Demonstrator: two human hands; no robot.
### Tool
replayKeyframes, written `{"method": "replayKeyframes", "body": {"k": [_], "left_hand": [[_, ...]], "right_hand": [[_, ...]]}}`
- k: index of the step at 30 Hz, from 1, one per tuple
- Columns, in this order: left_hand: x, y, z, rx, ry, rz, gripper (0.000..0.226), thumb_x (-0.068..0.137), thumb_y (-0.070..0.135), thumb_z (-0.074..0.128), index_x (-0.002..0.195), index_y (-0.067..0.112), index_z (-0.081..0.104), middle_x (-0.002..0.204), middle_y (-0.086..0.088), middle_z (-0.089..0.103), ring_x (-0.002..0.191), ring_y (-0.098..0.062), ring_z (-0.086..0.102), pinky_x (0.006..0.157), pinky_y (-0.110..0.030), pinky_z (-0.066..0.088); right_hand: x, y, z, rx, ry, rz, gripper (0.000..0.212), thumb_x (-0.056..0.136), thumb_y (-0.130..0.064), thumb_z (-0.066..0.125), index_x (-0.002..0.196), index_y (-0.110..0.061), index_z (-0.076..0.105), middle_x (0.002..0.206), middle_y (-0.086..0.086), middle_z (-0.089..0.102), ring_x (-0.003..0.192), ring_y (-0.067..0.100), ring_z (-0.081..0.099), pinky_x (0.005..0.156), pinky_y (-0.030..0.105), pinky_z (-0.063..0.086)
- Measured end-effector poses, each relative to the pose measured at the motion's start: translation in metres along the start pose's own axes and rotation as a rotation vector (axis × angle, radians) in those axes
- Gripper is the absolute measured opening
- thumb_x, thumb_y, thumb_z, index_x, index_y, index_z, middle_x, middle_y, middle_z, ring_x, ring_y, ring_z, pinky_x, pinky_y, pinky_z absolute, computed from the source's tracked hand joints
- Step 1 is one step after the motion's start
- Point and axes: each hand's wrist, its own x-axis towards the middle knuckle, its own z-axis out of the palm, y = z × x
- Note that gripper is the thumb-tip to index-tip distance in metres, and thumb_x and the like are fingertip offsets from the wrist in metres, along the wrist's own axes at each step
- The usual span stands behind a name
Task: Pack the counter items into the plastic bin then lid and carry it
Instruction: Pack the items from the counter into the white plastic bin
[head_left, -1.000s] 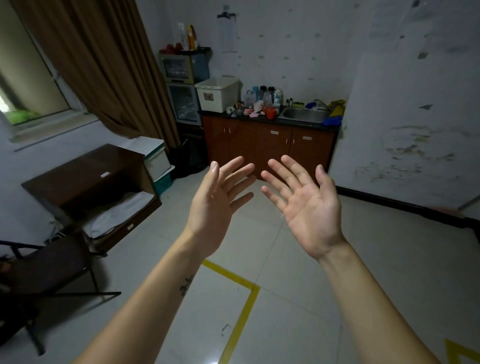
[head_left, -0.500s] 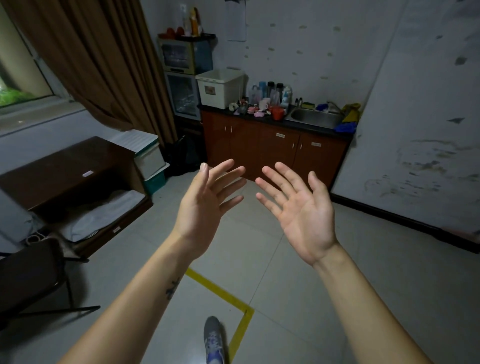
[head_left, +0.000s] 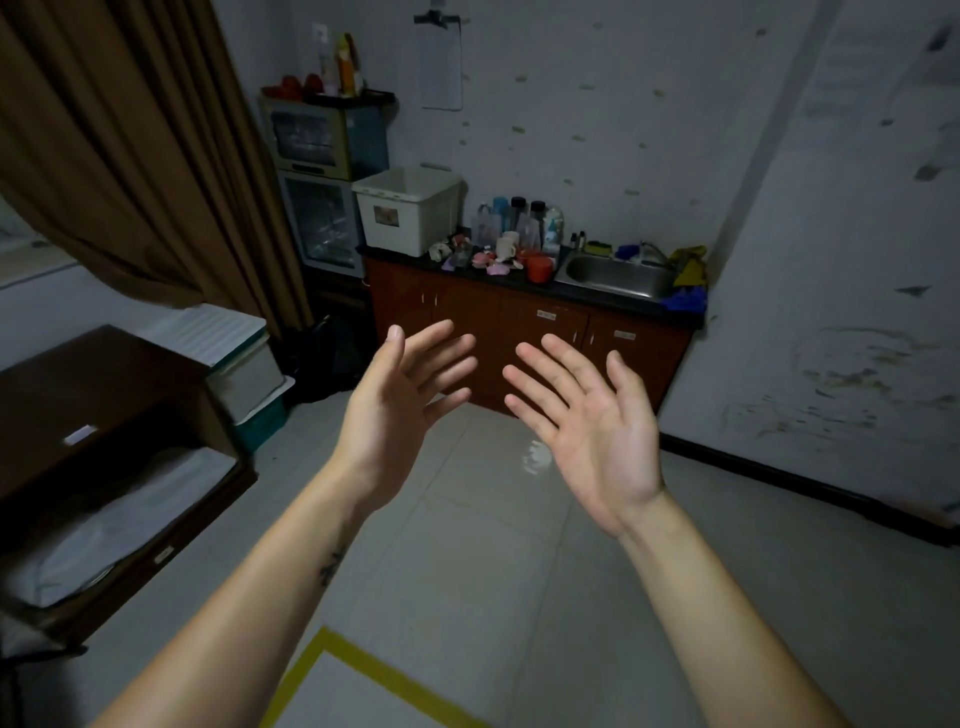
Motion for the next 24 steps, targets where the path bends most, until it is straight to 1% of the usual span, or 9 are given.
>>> {"method": "replayKeyframes", "body": {"k": [5, 11, 19, 24], "left_hand": [[0.054, -0.003, -0.023, -0.009, -0.027, -0.03, 0.055, 0.103, 0.049, 0.026, 0.14, 0.015, 0.049, 0.134, -0.007, 0.062, 0.126, -0.023, 0.057, 0.112, -0.053, 0.035], [0.128, -0.001, -0.056, -0.038, 0.004, -0.024, 0.057, 0.103, 0.049, 0.025, 0.14, 0.014, 0.048, 0.134, -0.007, 0.062, 0.125, -0.023, 0.057, 0.112, -0.051, 0.036], [0.248, -0.028, -0.072, 0.003, 0.031, -0.053, 0.056, 0.103, 0.049, 0.025, 0.14, 0.015, 0.049, 0.134, -0.006, 0.061, 0.125, -0.023, 0.058, 0.112, -0.051, 0.036], [0.347, -0.039, -0.078, 0.008, 0.077, -0.056, 0.056, 0.103, 0.049, 0.025, 0.139, 0.015, 0.049, 0.133, -0.006, 0.062, 0.125, -0.023, 0.057, 0.113, -0.051, 0.035]], "right_hand": [[0.066, 0.018, 0.005, 0.007, 0.0, 0.007, 0.062, 0.1, -0.05, 0.025, 0.146, -0.011, 0.039, 0.144, 0.01, 0.052, 0.132, 0.027, 0.05, 0.114, 0.05, 0.032], [0.149, 0.034, -0.008, 0.019, 0.014, 0.027, 0.061, 0.101, -0.048, 0.024, 0.146, -0.01, 0.039, 0.142, 0.011, 0.053, 0.131, 0.028, 0.051, 0.112, 0.049, 0.035], [0.268, 0.045, -0.061, 0.051, 0.022, 0.039, 0.06, 0.101, -0.048, 0.024, 0.145, -0.01, 0.041, 0.142, 0.011, 0.054, 0.13, 0.029, 0.052, 0.112, 0.049, 0.034], [0.369, 0.039, -0.102, 0.066, 0.042, 0.055, 0.061, 0.1, -0.049, 0.025, 0.145, -0.011, 0.041, 0.141, 0.011, 0.054, 0.13, 0.028, 0.052, 0.113, 0.05, 0.033]]}}
